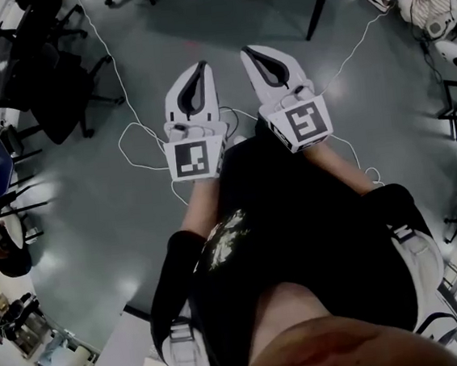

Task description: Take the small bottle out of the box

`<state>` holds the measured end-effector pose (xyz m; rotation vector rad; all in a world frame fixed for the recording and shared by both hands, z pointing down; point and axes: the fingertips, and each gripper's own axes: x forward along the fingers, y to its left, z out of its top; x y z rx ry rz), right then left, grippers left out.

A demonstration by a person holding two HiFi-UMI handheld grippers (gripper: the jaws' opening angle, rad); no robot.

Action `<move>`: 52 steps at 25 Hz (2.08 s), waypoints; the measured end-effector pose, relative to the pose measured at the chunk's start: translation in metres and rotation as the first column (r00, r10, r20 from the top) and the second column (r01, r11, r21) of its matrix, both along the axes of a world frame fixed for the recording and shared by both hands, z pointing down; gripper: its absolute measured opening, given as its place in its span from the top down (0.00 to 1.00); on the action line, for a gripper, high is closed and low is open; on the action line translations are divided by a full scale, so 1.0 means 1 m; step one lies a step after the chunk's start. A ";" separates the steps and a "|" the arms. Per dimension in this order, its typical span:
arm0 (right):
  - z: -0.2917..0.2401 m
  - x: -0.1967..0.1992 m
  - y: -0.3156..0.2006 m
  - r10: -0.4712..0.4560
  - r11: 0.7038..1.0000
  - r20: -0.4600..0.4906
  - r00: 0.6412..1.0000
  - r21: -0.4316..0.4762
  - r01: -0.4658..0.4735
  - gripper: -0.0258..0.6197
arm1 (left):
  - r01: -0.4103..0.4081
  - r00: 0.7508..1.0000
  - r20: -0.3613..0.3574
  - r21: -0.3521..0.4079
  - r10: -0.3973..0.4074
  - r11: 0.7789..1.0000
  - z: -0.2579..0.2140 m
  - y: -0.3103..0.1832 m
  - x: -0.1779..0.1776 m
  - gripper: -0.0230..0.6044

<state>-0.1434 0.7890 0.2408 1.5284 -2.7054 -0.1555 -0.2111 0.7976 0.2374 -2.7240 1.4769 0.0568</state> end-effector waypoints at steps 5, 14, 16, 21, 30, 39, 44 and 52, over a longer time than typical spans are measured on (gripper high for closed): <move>0.001 -0.017 0.007 -0.016 1.000 -0.009 1.000 0.008 0.016 0.97 | 0.034 0.999 -0.003 0.012 -0.034 0.999 0.006 0.000 -0.026 0.94; 0.006 0.005 -0.012 0.003 0.999 -0.004 1.000 0.036 -0.003 0.97 | -0.006 1.000 0.011 0.067 0.005 0.998 0.011 -0.019 -0.010 0.94; 0.008 0.010 -0.021 0.008 0.999 0.004 1.000 0.038 -0.008 0.97 | -0.010 1.000 0.021 0.069 0.009 0.998 0.014 -0.028 -0.004 0.94; 0.015 0.017 -0.041 0.019 0.998 0.018 1.000 0.056 -0.020 0.97 | -0.015 0.999 0.038 0.085 0.012 0.996 0.019 -0.047 0.001 0.94; 0.009 0.038 -0.104 0.043 0.997 0.007 0.999 0.056 -0.044 0.97 | -0.014 1.000 0.028 0.096 0.011 0.995 0.013 -0.113 0.019 0.94; 0.003 0.058 -0.181 0.049 0.998 -0.033 0.998 0.049 -0.048 0.97 | -0.032 0.999 0.015 0.080 0.031 0.996 0.010 -0.194 0.047 0.94; 0.007 0.077 -0.230 0.056 0.998 -0.043 0.998 0.028 -0.055 0.97 | -0.046 0.999 0.028 0.064 0.044 0.997 0.012 -0.243 0.069 0.94; 0.008 0.089 -0.312 0.009 1.000 -0.036 0.999 0.006 -0.009 0.97 | 0.014 0.999 0.050 0.016 -0.015 1.000 0.017 -0.325 0.077 0.94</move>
